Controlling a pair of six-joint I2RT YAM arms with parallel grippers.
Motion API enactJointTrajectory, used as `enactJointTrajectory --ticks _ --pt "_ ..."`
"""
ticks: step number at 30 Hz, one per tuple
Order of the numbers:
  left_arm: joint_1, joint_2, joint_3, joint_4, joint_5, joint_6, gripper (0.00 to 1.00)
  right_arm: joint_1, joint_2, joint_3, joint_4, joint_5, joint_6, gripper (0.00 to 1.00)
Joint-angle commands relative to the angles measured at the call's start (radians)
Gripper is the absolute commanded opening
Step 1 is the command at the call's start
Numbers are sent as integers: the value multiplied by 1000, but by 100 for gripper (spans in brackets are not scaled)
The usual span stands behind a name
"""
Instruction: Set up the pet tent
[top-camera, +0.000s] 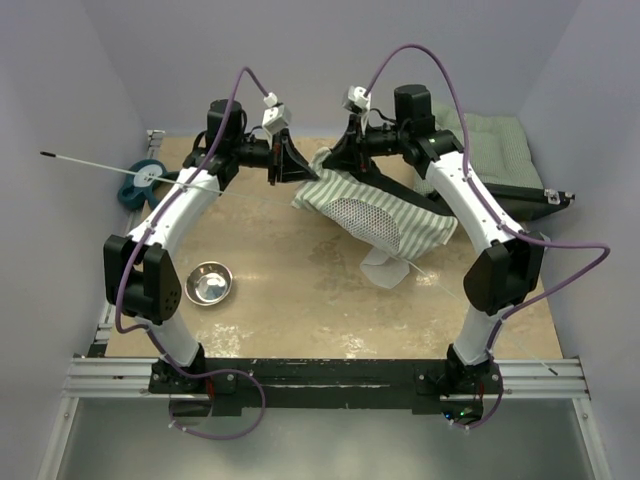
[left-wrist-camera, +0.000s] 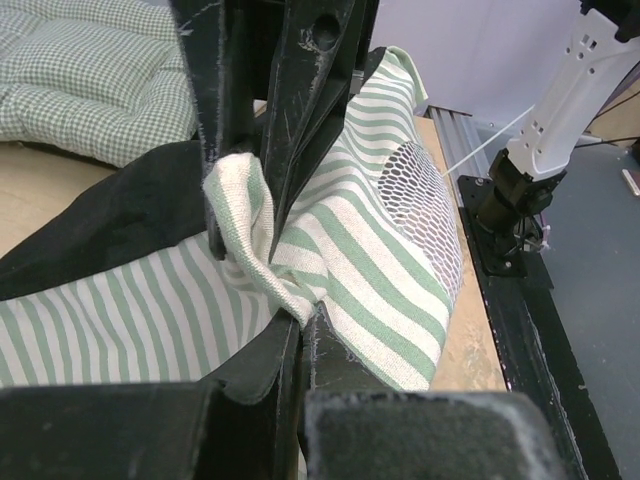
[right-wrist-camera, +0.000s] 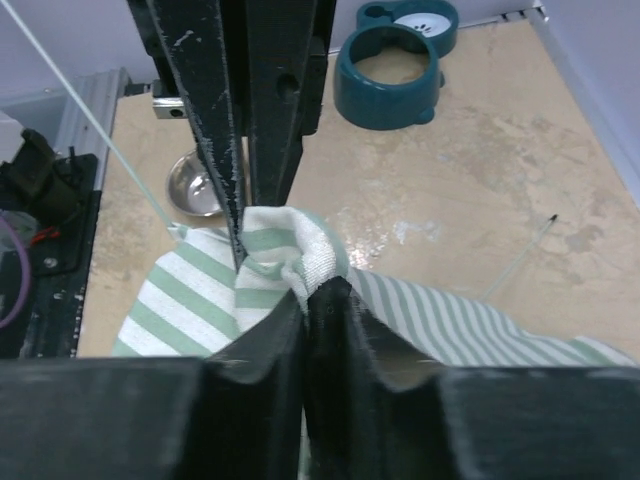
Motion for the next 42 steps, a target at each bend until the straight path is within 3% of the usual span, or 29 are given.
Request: enactJointTrajectory --ticks 1,3,5,6,8,9,10,11,13,15,17,21,24,28,29,32,37,42 --pt "-2 -27 59 6 -11 15 0 4 -29 33 51 -42 23 10" --pt "-1 -15 68 2 -9 -7 0 4 -38 24 101 -48 75 0" --pt "-1 -9 72 -4 -4 -13 0 4 -48 16 131 -52 102 0" --pt "4 -7 72 -4 -20 -21 7 4 -52 11 146 -62 124 0" --pt "30 -10 51 76 -43 -126 49 -6 -59 -8 183 -59 176 0" --pt "56 -18 16 209 -58 -240 61 -14 -62 -16 200 -52 199 0" --pt "94 -27 -36 359 -87 -378 88 -23 -62 -24 217 -45 219 0" --pt "140 -38 -78 491 -109 -495 99 -31 -67 -30 238 -36 245 0" --pt "229 -44 -142 707 -155 -702 100 -49 -84 -64 325 -26 329 0" --pt "317 -41 -147 763 -201 -778 100 -60 -104 -110 407 -10 421 0" --pt "403 -44 -132 656 -309 -801 100 -68 -110 -128 468 10 464 0" --pt "512 -82 -76 381 -489 -668 100 -80 -110 -142 575 35 570 0" --pt "570 -177 -174 396 -610 -645 99 -83 -107 -140 645 59 644 0" --pt "715 -263 -329 674 -448 -888 100 -91 -105 -134 711 113 714 0" --pt "752 -282 -375 806 -375 -989 100 -94 -107 -134 734 124 730 0" --pt "861 -317 -547 1445 -305 -1418 100 -101 -104 -130 767 155 767 0" --pt "865 -409 -529 1710 -279 -1493 99 -108 -99 -119 780 172 784 0" --pt "856 -434 -396 1720 -326 -1532 91 -108 -90 -102 764 161 782 0"
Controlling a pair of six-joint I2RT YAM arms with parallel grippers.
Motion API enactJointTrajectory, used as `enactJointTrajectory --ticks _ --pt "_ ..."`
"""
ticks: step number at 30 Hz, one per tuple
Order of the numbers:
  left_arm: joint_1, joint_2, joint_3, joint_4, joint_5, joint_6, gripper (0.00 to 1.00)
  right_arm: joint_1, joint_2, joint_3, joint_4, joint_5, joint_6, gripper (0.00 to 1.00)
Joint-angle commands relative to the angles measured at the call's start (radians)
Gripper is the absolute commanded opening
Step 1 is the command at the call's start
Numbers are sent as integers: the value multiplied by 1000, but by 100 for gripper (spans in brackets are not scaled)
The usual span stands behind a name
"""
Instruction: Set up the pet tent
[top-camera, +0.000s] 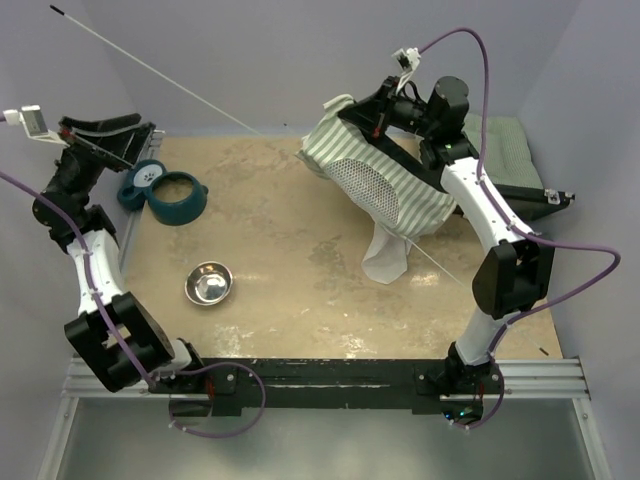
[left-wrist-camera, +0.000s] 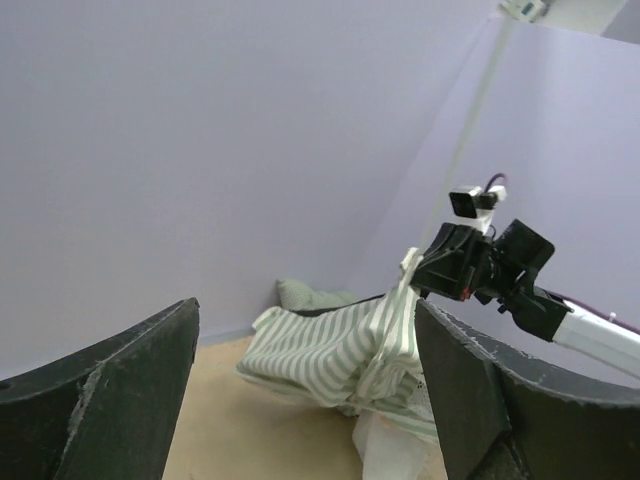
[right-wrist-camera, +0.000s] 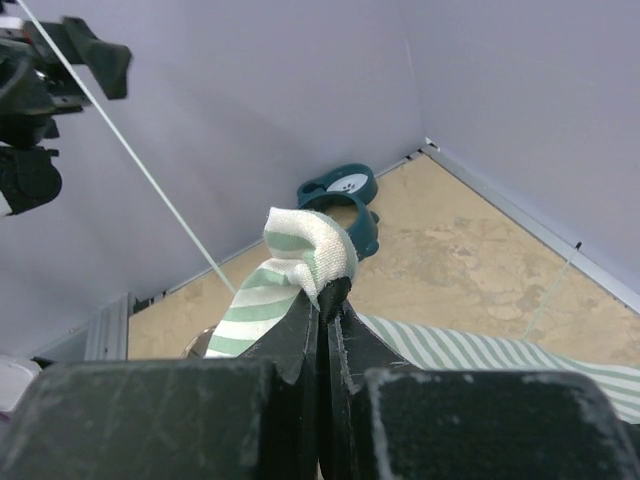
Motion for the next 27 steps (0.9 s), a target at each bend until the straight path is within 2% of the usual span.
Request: enactJointTrajectory --ticks 1,7,11,15,19,27 --pt "-22 -46 145 354 -31 -103 88 -3 -41 49 55 17 24 0" --pt "-149 -16 292 313 -58 -2 77 -3 -35 64 44 23 24 0" --pt "-166 6 319 206 -106 41 70 -3 -40 60 42 29 21 0" --pt "-147 30 322 105 -191 24 71 -3 -52 52 47 40 21 0" --pt "-147 67 404 5 -287 -12 71 0 -66 25 53 55 21 0" --pt "-154 108 509 3 -330 -14 69 5 -79 6 50 65 10 0"
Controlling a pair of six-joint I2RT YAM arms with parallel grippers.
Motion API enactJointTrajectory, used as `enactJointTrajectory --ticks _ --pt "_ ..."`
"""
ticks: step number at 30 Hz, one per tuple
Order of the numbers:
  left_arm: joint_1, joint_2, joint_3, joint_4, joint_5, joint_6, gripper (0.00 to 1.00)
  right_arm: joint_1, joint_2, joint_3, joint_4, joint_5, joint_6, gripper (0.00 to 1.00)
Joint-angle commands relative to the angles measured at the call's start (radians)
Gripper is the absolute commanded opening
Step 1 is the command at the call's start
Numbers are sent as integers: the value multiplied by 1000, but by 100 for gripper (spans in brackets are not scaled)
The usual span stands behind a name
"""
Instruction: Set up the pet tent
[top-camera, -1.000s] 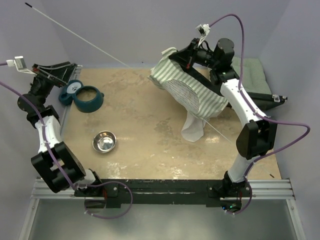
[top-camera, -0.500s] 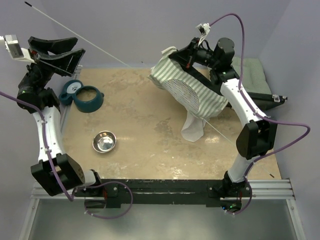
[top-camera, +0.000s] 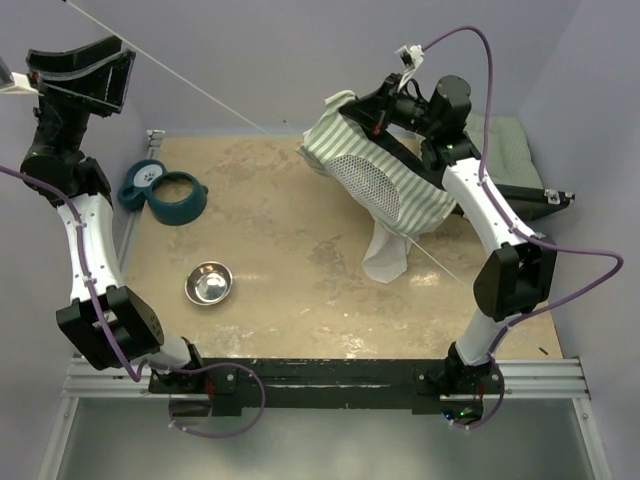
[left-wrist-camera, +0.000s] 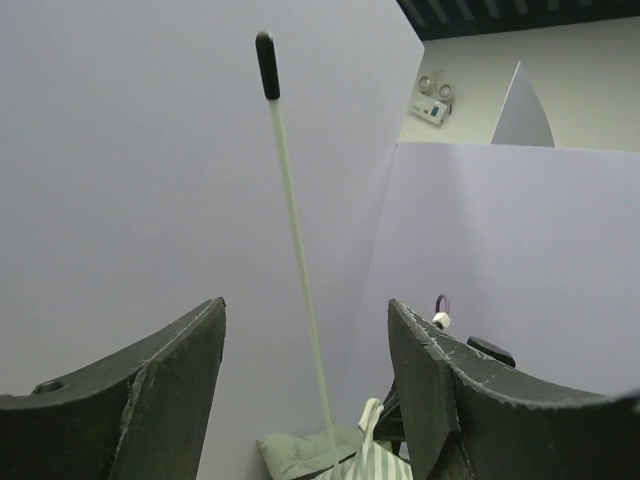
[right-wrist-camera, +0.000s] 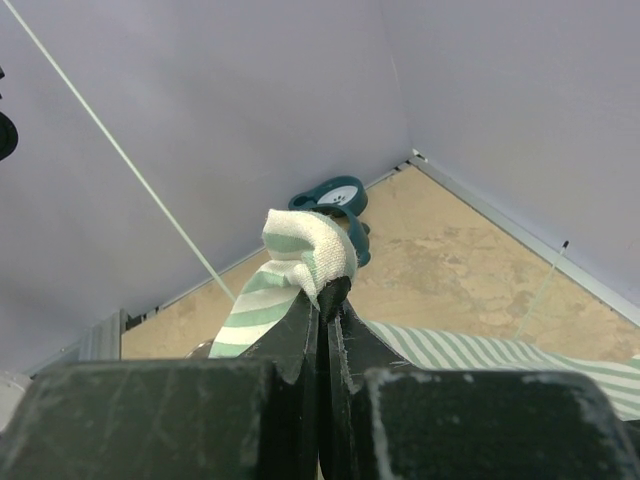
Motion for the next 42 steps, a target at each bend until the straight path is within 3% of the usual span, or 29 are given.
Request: enactJointTrajectory --ticks 1,13,19,21,22,27,29,31,36,42 --pt "-3 7 86 32 -66 -14 68 6 -67 1 55 22 1 0" --pt "-28 59 189 -6 -90 -6 54 26 -63 9 38 14 -14 0" --pt "-32 74 200 -3 -100 -11 27 36 -73 3 34 23 -20 0" --pt "-34 73 197 17 -100 -9 5 36 -74 -2 32 25 -22 0" --pt "-35 76 198 35 -100 -6 0 38 -76 -4 31 25 -23 0" --pt "-51 85 201 28 -28 32 0 55 -74 4 20 23 -54 0" --pt "-83 82 219 -63 66 133 0 66 -68 24 5 22 -77 0" --pt "-144 59 235 -237 164 333 0 76 -60 49 -8 13 -97 0" --pt "-333 20 342 -957 253 991 0 118 -25 121 -58 -6 -158 0" --pt "-448 135 543 -1584 303 1375 0 138 -7 158 -43 -9 -149 0"
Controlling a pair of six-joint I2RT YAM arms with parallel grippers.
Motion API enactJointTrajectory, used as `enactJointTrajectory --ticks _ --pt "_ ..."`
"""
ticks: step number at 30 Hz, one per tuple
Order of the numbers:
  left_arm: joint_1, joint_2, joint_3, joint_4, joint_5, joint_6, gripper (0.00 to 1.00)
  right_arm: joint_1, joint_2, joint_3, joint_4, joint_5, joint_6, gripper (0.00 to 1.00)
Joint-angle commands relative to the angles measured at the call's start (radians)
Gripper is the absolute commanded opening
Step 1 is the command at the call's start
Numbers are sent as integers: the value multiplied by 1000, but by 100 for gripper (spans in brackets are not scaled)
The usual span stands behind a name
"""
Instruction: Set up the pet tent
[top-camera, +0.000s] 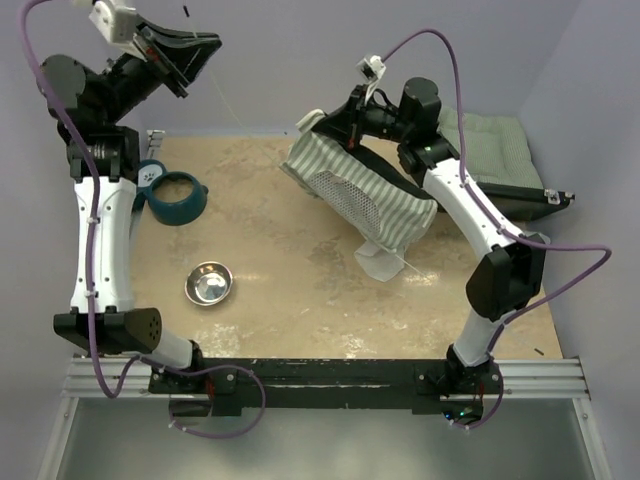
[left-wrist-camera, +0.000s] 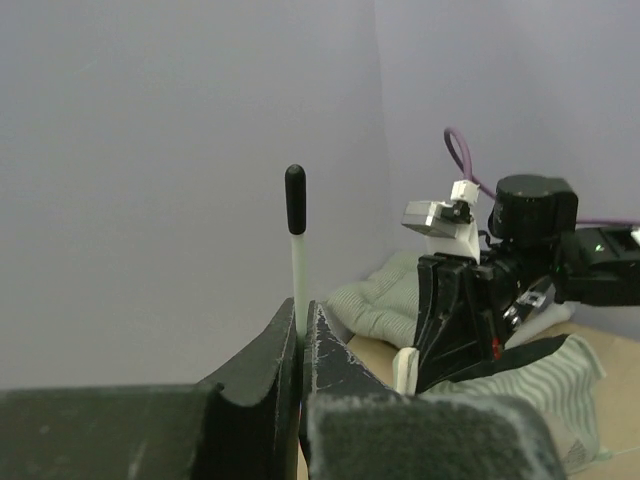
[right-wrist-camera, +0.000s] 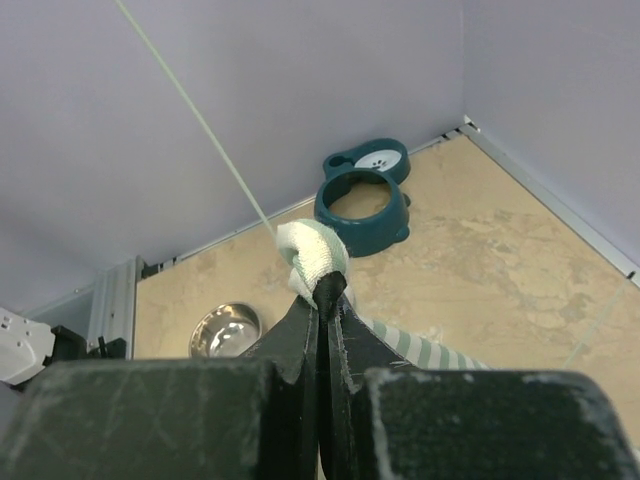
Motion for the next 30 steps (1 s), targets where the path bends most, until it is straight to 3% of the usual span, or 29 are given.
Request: enactJointTrajectory --ticks 1,5,11,19,30 --pt "-112 99 135 -753 101 538 0 10 -17 106 107 -13 6 0" --pt "-247 112 108 -1026 -2 731 0 10 -23 100 149 -10 29 0" --pt "-293 151 40 -1190 -35 797 0 8 -47 62 216 -23 80 0" --pt "-303 187 -13 -1337 -84 892 0 -4 -95 -30 380 -55 207 0" --pt "-293 178 -191 -1353 -159 903 0 -55 -118 -101 558 -89 331 0"
